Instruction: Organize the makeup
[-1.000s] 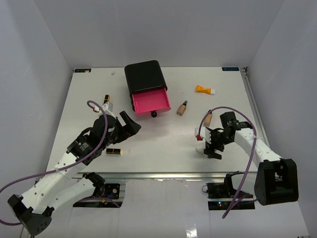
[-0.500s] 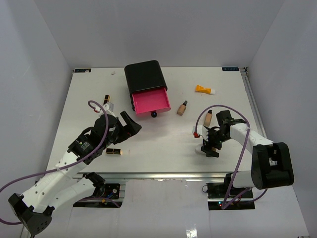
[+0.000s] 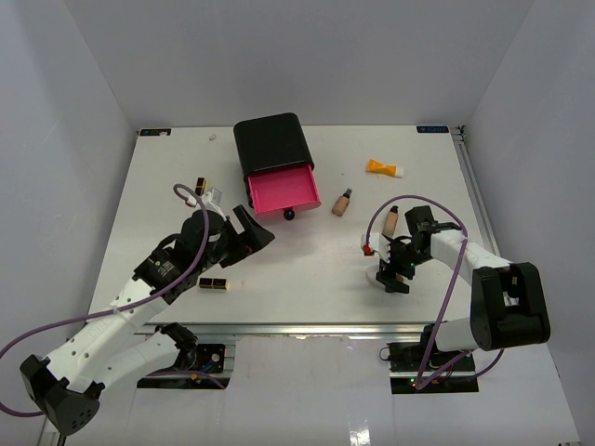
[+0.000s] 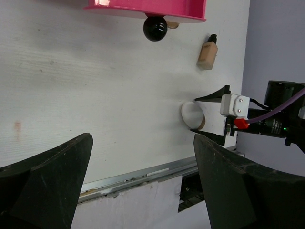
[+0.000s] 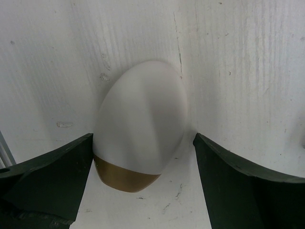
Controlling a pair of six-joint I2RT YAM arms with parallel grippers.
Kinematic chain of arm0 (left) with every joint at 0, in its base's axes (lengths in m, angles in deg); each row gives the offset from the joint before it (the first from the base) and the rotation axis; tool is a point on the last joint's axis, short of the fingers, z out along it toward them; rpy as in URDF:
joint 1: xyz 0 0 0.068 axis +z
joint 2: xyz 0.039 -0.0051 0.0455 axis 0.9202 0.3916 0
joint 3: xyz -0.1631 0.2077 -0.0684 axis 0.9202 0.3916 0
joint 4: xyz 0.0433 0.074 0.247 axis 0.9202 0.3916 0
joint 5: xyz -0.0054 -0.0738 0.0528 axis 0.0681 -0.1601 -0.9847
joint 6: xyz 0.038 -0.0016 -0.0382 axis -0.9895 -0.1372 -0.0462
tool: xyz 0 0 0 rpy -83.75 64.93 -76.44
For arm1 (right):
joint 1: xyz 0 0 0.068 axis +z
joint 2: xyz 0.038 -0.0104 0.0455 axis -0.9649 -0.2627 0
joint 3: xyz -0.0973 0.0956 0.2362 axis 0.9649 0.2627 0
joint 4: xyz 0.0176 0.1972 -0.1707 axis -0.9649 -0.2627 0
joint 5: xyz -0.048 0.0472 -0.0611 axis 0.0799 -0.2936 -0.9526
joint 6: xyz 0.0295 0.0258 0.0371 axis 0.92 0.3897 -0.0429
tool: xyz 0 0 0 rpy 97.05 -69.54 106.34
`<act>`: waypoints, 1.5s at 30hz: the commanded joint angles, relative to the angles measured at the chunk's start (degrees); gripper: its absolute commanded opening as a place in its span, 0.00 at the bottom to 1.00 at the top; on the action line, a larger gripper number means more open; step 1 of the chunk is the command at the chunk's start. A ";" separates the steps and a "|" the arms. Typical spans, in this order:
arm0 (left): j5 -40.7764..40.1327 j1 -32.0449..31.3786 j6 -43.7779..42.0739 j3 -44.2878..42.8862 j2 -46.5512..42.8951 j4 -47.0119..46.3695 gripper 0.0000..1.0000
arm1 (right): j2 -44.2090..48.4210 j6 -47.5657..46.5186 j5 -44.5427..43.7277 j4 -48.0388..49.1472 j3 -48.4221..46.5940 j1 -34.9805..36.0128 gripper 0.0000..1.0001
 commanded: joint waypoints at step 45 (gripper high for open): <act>38.68 -4.29 -0.39 -21.64 40.04 -29.83 0.81 | 15.88 29.90 30.19 7.46 -20.29 4.36 0.20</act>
